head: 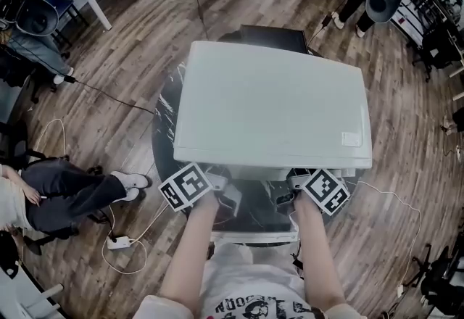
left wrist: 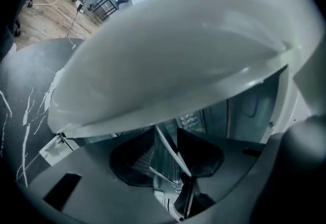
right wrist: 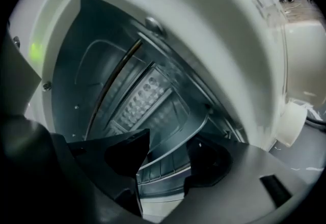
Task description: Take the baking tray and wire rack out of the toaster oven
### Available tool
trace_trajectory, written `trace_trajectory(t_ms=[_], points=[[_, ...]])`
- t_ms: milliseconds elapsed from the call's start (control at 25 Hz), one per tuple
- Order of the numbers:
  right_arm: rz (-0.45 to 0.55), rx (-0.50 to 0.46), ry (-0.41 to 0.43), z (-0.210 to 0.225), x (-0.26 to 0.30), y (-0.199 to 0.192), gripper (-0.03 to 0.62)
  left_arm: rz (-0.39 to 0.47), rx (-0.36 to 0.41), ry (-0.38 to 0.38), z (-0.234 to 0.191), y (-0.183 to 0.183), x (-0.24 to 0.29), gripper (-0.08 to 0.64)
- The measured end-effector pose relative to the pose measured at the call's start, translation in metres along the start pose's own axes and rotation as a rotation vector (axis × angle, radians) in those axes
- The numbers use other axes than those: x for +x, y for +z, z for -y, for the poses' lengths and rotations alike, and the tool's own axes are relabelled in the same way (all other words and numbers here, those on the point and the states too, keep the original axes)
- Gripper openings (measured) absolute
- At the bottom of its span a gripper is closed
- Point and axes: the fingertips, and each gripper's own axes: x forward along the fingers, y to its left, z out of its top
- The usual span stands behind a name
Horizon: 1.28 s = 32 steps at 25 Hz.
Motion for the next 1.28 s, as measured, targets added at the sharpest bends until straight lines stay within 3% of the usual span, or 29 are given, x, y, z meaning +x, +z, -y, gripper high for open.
trace_trajectory(t_ms=[240,1280], points=[[0.026,0.089,-0.002,0.003,0.000,0.003,0.173,-0.011,-0.009,-0.002,0.002,-0.001,0.001,0.123],[0.033,0.083,0.030,0.005,-0.025,-0.009,0.167,-0.047,-0.007,-0.017,0.002,-0.018,-0.021,0.120]])
